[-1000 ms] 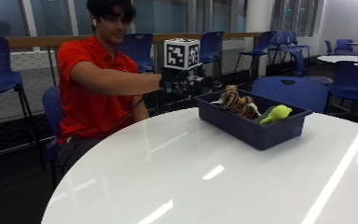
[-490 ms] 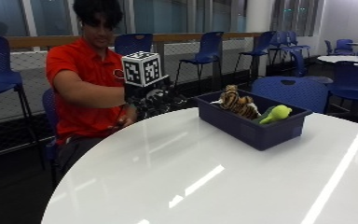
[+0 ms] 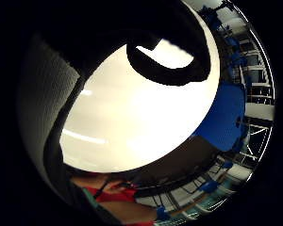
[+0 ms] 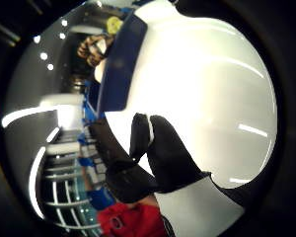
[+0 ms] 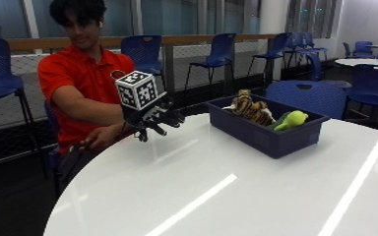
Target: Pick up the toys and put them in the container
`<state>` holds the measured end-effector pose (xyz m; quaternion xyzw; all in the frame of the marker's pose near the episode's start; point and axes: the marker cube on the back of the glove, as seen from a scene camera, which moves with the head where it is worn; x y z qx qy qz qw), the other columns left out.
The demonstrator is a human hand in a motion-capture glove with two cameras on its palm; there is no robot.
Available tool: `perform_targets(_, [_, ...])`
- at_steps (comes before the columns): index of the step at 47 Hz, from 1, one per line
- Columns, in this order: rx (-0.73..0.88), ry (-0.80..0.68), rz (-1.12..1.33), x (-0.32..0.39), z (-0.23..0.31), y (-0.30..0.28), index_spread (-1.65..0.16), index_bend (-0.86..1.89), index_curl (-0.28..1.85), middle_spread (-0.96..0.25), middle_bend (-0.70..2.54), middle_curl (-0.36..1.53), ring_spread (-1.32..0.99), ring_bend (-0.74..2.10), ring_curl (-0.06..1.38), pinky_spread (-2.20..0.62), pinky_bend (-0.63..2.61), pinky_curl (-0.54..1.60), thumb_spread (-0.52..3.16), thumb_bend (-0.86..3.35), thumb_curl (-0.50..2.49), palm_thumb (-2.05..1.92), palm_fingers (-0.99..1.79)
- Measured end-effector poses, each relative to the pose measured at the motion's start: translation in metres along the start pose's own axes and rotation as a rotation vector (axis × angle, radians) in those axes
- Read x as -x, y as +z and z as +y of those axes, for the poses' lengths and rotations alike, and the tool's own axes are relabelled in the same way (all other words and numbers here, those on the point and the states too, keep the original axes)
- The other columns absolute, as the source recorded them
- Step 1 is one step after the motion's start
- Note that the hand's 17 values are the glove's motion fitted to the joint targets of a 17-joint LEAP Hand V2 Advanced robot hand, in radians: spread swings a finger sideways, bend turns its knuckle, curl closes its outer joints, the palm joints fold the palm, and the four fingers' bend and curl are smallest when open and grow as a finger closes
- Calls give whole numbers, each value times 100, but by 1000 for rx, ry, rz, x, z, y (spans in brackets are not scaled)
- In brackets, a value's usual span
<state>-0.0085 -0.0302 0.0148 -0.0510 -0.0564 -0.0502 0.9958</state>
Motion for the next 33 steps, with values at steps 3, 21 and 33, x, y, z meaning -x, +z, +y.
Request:
perform_targets(3, [13, 6, -6, 0, 0, 5, -37, 18, 36, -6, 13, 20, 3, 16, 19, 12, 104, 30, 122, -3, 25, -2, -14])
perform_targets(21, [11, 1, 13, -6, -8, 4, -37, 18, 37, -7, 12, 20, 3, 17, 18, 12, 99, 30, 124, -2, 26, -2, -14])
perform_targets(33, [-13, 0, 35, 3, -10, -8, -37, 19, 38, -6, 13, 20, 2, 17, 18, 12, 96, 30, 125, -2, 26, -2, -13])
